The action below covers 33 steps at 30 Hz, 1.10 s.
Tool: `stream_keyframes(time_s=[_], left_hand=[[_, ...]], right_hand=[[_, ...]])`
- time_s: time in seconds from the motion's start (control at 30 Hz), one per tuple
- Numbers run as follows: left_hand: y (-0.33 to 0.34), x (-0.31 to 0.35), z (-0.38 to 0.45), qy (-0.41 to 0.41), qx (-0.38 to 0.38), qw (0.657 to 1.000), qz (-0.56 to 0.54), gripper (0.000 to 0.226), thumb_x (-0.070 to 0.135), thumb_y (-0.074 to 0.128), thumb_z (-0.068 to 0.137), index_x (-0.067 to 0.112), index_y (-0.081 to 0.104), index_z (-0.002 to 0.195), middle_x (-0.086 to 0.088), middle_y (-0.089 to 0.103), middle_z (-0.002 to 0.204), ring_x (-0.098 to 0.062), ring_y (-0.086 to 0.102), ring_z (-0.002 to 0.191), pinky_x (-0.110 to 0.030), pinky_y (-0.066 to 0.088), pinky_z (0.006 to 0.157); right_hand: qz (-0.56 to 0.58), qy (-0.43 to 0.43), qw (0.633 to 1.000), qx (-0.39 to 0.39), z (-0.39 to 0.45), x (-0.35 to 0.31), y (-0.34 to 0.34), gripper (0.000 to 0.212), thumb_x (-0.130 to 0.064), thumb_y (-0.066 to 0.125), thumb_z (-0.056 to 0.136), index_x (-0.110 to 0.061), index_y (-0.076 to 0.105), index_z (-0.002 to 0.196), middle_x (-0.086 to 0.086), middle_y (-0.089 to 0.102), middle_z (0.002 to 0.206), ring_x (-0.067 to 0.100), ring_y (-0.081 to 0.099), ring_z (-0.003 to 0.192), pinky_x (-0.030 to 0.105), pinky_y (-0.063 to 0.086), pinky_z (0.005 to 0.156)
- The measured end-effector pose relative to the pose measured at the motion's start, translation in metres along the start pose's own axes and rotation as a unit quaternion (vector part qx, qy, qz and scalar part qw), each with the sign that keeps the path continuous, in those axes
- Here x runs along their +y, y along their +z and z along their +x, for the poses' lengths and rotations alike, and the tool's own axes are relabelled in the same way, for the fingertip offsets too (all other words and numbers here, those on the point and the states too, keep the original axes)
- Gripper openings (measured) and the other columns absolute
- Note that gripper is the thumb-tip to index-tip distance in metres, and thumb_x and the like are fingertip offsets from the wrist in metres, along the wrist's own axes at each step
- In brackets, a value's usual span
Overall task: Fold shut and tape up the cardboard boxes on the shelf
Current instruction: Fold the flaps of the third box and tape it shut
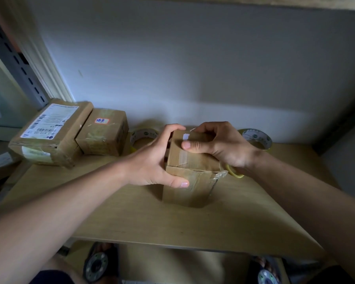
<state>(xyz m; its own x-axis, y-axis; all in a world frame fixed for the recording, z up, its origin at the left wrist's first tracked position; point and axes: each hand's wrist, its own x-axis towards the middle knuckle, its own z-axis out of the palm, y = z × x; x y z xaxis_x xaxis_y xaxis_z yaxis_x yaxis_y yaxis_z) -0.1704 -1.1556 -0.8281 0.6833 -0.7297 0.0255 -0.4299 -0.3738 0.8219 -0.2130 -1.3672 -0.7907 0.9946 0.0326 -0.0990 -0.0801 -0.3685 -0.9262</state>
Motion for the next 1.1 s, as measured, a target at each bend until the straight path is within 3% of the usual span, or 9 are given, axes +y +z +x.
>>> stream_keyframes(time_s=[0.27, 0.47, 0.7, 0.8, 0.87, 0.93, 1.0, 1.1], left_hand=[[0.001, -0.001, 0.0, 0.021, 0.008, 0.999, -0.023, 0.108, 0.028, 0.095, 0.061, 0.028, 0.027, 0.146, 0.007, 0.053, 0.129, -0.013, 0.059, 0.116, -0.024, 0.051, 0.096], [0.002, -0.001, 0.0, 0.023, 0.006, 0.999, -0.036, 0.11, 0.024, 0.095, 0.061, 0.025, 0.027, 0.146, 0.01, 0.054, 0.127, -0.003, 0.059, 0.112, -0.018, 0.048, 0.093], [0.002, -0.002, 0.0, 0.026, 0.005, 0.999, -0.043, 0.109, 0.014, 0.098, 0.063, 0.025, 0.029, 0.146, 0.009, 0.056, 0.128, -0.006, 0.06, 0.114, -0.02, 0.049, 0.094], [0.001, -0.003, 0.0, 0.03, 0.002, 0.999, -0.038, 0.109, 0.016, 0.098, 0.063, 0.024, 0.029, 0.146, 0.008, 0.055, 0.128, -0.007, 0.06, 0.115, -0.021, 0.049, 0.094], [0.002, -0.002, -0.001, 0.034, 0.004, 0.999, -0.024, 0.11, 0.024, 0.098, 0.061, 0.025, 0.028, 0.146, 0.01, 0.054, 0.129, -0.007, 0.058, 0.117, -0.022, 0.048, 0.097], [0.001, -0.002, -0.002, 0.035, 0.008, 0.999, -0.004, 0.111, 0.034, 0.096, 0.059, 0.028, 0.027, 0.146, 0.013, 0.052, 0.131, -0.007, 0.055, 0.12, -0.023, 0.047, 0.101], [0.0, -0.002, -0.003, 0.033, 0.008, 0.999, 0.007, 0.112, 0.039, 0.094, 0.059, 0.031, 0.026, 0.147, 0.015, 0.05, 0.133, -0.006, 0.053, 0.122, -0.023, 0.046, 0.102], [0.0, -0.002, -0.003, 0.032, 0.004, 0.999, 0.009, 0.112, 0.037, 0.094, 0.059, 0.029, 0.026, 0.147, 0.014, 0.051, 0.133, -0.006, 0.052, 0.123, -0.022, 0.045, 0.102]], right_hand=[[0.087, 0.028, 0.995, 0.033, 0.005, -0.001, 0.007, 0.008, -0.022, 0.085, 0.081, -0.019, 0.081, 0.075, 0.003, 0.075, 0.075, 0.014, 0.071, 0.071, 0.029, 0.058, 0.069], [0.101, 0.047, 0.991, 0.068, 0.006, -0.005, 0.01, 0.015, -0.02, 0.077, 0.091, -0.012, 0.08, 0.08, 0.006, 0.075, 0.07, 0.015, 0.071, 0.062, 0.025, 0.054, 0.058], [0.097, 0.069, 0.989, 0.087, 0.006, -0.007, 0.01, 0.022, -0.028, 0.078, 0.091, -0.008, 0.081, 0.084, 0.008, 0.077, 0.075, 0.018, 0.073, 0.065, 0.029, 0.058, 0.063], [-0.002, 0.025, 0.994, 0.107, 0.007, -0.002, 0.01, 0.027, -0.036, 0.074, 0.093, -0.016, 0.08, 0.077, -0.002, 0.074, 0.067, 0.01, 0.069, 0.064, 0.027, 0.052, 0.062], [-0.053, -0.019, 0.994, 0.09, 0.005, 0.002, 0.008, 0.025, -0.039, 0.074, 0.093, -0.018, 0.079, 0.08, -0.005, 0.072, 0.067, 0.008, 0.067, 0.065, 0.029, 0.052, 0.064], [-0.039, -0.035, 0.998, 0.036, 0.0, 0.005, 0.004, 0.02, -0.039, 0.08, 0.087, -0.02, 0.079, 0.092, -0.003, 0.076, 0.08, 0.012, 0.072, 0.077, 0.034, 0.058, 0.073], [-0.039, -0.037, 0.998, -0.011, -0.006, 0.005, 0.0, 0.034, -0.042, 0.087, 0.077, -0.022, 0.076, 0.102, -0.003, 0.077, 0.091, 0.013, 0.074, 0.088, 0.034, 0.06, 0.081], [-0.065, -0.038, 0.996, -0.05, -0.009, 0.003, -0.003, 0.064, -0.053, 0.089, 0.057, -0.028, 0.07, 0.113, -0.012, 0.076, 0.096, 0.002, 0.071, 0.091, 0.021, 0.055, 0.078]])
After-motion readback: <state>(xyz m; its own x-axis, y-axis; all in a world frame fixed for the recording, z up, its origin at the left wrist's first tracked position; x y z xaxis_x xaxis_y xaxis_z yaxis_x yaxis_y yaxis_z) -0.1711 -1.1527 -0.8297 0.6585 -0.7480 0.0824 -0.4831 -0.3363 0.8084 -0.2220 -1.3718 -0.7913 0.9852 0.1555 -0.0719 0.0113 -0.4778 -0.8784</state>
